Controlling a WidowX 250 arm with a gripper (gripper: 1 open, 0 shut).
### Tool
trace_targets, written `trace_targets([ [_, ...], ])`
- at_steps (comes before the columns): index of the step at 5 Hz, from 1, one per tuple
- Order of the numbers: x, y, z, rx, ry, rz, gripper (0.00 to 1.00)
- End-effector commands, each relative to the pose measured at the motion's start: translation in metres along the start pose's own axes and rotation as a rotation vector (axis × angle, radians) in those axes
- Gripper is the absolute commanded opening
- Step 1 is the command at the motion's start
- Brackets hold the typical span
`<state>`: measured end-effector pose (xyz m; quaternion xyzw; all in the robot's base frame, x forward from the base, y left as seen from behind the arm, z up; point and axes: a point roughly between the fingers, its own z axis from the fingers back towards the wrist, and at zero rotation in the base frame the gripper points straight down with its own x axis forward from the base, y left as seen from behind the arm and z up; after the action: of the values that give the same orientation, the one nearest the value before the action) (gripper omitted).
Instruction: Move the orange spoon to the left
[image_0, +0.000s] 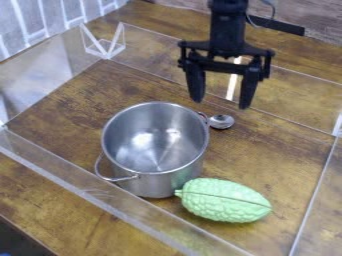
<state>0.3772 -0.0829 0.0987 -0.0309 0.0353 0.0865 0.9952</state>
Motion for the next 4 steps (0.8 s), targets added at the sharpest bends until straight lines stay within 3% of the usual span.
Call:
trace_targets([
  [1,-0.001,-0.018,0.019,-0.019,-0.073,-0.058,1.00],
  [3,0.022,-0.028,-0.005,-0.002,-0.057,-0.052,1.00],
  [4,0.023,-0.032,-0.005,0.011,-0.053,-0.046,1.00],
])
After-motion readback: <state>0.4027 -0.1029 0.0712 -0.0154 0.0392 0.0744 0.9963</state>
